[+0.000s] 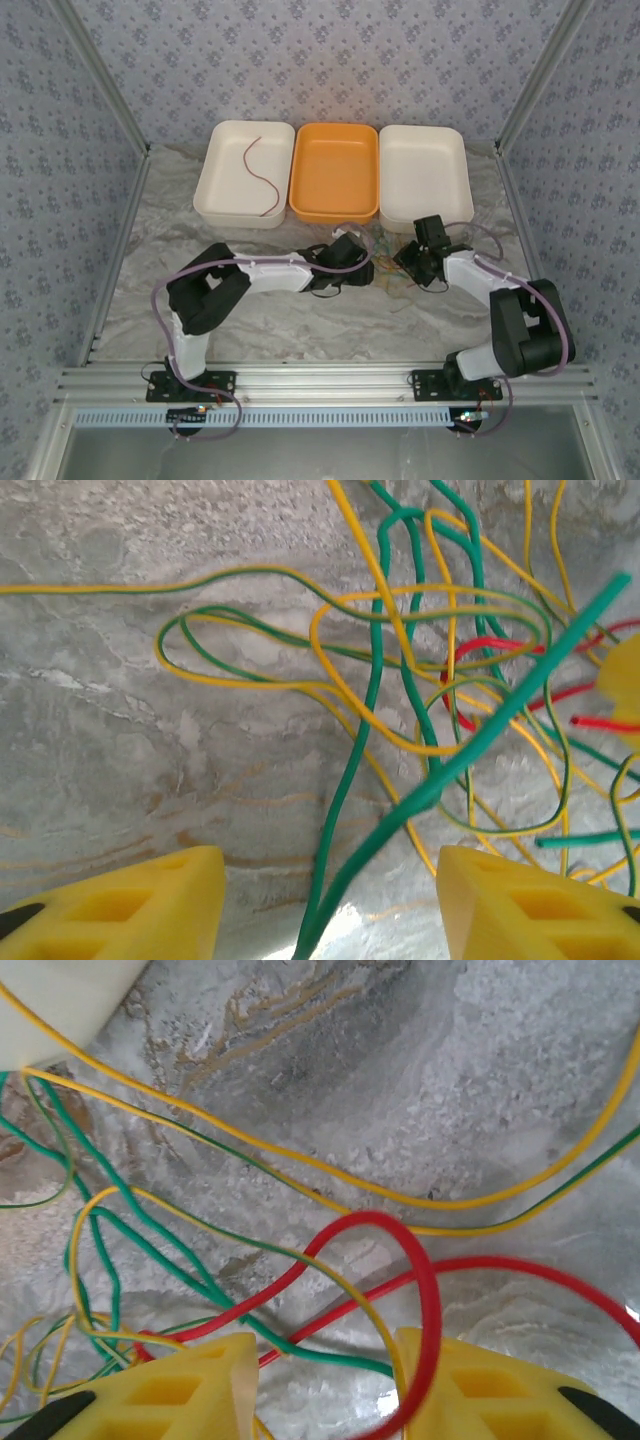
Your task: Untangle the cables
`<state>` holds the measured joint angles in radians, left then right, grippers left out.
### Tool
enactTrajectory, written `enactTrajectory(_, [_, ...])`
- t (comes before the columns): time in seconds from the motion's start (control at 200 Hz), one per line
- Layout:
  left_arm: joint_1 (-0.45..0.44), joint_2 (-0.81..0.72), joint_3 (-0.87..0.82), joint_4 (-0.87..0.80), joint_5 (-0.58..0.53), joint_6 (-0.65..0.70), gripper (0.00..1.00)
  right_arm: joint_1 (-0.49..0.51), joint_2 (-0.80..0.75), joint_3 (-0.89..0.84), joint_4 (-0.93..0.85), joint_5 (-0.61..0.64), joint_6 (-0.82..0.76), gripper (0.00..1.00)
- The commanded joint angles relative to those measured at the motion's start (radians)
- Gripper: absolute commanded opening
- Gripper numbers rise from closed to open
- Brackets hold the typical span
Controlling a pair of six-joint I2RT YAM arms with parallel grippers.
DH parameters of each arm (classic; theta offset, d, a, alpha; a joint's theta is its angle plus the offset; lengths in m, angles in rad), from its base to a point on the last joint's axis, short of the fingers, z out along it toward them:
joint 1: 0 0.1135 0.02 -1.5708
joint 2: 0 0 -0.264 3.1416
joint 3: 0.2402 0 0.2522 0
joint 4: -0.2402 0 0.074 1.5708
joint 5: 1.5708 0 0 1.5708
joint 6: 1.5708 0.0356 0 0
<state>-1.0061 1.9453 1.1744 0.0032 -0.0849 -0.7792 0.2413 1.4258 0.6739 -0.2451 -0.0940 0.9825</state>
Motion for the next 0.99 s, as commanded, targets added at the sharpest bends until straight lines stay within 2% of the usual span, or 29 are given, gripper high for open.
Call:
enactTrajectory(0.0, [-0.001,0.024,0.022,0.07,-0.056,-0.021,0.55,-0.003,0.021,-0.007,0.041,0.005,0.055,0.41])
enactTrajectory(0.055, [-0.001,0.032,0.021,0.09,-0.063,-0.031,0.54,0.001,0.023,-0.007,0.045,0.013,0.056,0.41])
enactTrajectory(0.105, [0.0,0.042,0.026,0.101,-0.071,-0.039,0.52,0.003,0.026,-0.006,0.055,0.014,0.051,0.35])
enactTrajectory(0.14, [0.0,0.052,0.031,0.11,-0.072,-0.043,0.5,0.002,0.03,-0.007,0.063,0.011,0.049,0.27])
enactTrajectory(0.185, [0.0,0.064,0.038,0.123,-0.071,-0.051,0.46,0.003,0.033,-0.009,0.074,0.005,0.042,0.11])
enactTrajectory(0.22, [0.0,0.07,0.041,0.132,-0.071,-0.054,0.37,0.002,0.029,-0.011,0.079,-0.002,0.039,0.0])
enactTrajectory(0.315, [0.0,0.04,0.011,0.144,-0.127,-0.075,0.0,0.013,-0.032,-0.024,0.067,0.006,0.018,0.0])
enactTrajectory(0.435, [0.029,-0.085,-0.114,0.134,-0.211,-0.117,0.0,0.037,-0.235,-0.032,-0.03,0.09,-0.03,0.0])
enactTrajectory(0.64, [0.17,-0.352,-0.368,0.143,-0.16,-0.139,0.0,0.01,-0.52,0.03,-0.196,0.136,-0.115,0.0])
enactTrajectory(0.804, [0.266,-0.582,-0.504,0.124,-0.12,-0.126,0.0,-0.005,-0.582,0.079,-0.214,0.118,-0.148,0.0])
enactTrajectory(0.989, [0.334,-0.762,-0.495,0.008,-0.063,-0.075,0.0,-0.01,-0.565,0.1,-0.178,0.071,-0.149,0.0])
